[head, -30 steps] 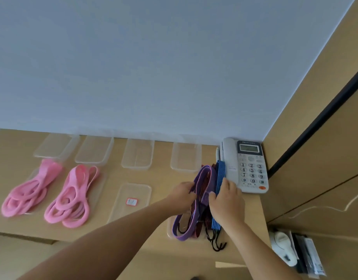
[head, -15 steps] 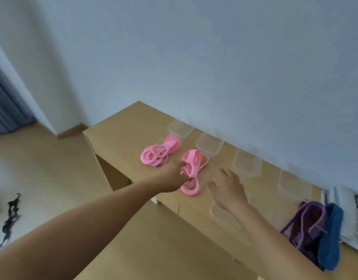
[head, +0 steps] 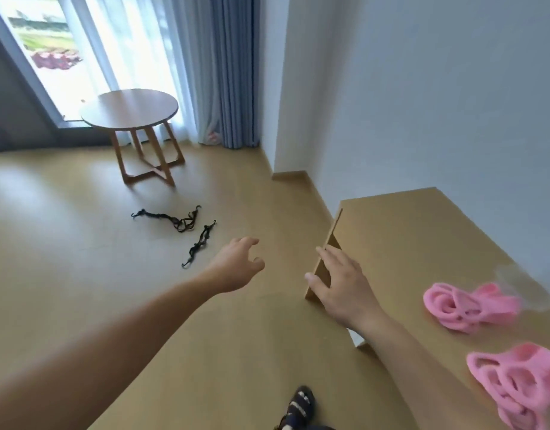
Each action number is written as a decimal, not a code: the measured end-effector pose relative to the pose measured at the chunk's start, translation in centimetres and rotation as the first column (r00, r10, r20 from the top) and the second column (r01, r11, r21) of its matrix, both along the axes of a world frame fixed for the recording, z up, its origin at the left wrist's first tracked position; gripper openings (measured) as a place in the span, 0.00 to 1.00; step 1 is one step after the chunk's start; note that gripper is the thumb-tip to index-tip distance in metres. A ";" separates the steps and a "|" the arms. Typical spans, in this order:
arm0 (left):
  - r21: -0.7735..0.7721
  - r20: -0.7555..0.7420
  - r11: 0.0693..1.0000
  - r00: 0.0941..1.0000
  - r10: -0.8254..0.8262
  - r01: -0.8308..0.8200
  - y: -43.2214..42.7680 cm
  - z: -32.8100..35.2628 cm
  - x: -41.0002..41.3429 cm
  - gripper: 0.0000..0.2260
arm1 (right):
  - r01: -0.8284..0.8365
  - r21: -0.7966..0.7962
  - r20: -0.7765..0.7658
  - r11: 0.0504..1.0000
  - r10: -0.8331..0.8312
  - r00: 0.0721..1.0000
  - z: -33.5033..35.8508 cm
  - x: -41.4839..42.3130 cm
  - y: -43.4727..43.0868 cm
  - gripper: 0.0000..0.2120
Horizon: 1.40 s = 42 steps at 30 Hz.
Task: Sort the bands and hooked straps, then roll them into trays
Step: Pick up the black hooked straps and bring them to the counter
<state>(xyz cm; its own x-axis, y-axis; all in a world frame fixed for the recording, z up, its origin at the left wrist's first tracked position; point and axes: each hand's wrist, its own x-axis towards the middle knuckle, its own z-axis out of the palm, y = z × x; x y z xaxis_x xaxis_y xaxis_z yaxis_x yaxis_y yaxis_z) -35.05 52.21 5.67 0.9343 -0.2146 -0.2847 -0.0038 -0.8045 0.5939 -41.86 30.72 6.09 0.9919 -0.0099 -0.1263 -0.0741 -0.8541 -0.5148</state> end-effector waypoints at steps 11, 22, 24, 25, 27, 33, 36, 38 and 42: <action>-0.079 0.002 0.933 0.936 0.352 -0.351 7.3 -0.5 9.6 0.22 | -0.336 0.106 -0.025 0.936 0.341 0.940 -1.7 17.8 6.8 0.30; -0.178 0.019 0.794 0.805 0.593 -0.581 14.2 -1.3 19.7 0.22 | -0.548 0.093 -0.008 0.831 0.551 0.834 -0.7 35.0 12.1 0.28; -0.183 0.019 0.772 0.783 0.622 -0.609 16.3 -1.9 22.2 0.22 | -0.573 0.081 -0.018 0.816 0.576 0.818 -1.2 38.1 14.3 0.28; -0.187 0.015 0.760 0.772 0.635 -0.622 17.5 -2.4 23.5 0.22 | -0.582 0.075 -0.021 0.809 0.585 0.811 -1.5 39.7 15.5 0.28; -0.199 0.003 0.739 0.754 0.657 -0.643 20.3 -3.7 26.2 0.22 | -0.595 0.074 -0.032 0.800 0.598 0.801 -2.4 43.0 18.4 0.28; -0.198 -0.053 0.712 0.733 0.678 -0.673 32.0 -9.5 36.8 0.21 | -0.594 0.063 -0.111 0.802 0.597 0.795 -6.8 54.3 29.4 0.27; -0.178 -0.119 0.706 0.727 0.676 -0.686 37.2 -12.7 42.9 0.21 | -0.599 0.085 -0.179 0.796 0.604 0.777 -10.3 60.4 35.6 0.26; -0.144 -0.164 0.709 0.724 0.671 -0.690 40.3 -15.8 46.8 0.21 | -0.605 0.082 -0.221 0.792 0.607 0.764 -13.9 64.3 39.9 0.26; -0.063 -0.287 0.690 0.675 0.680 -0.721 45.0 -25.4 53.8 0.21 | -0.572 0.093 -0.332 0.815 0.568 0.753 -25.3 71.1 47.0 0.25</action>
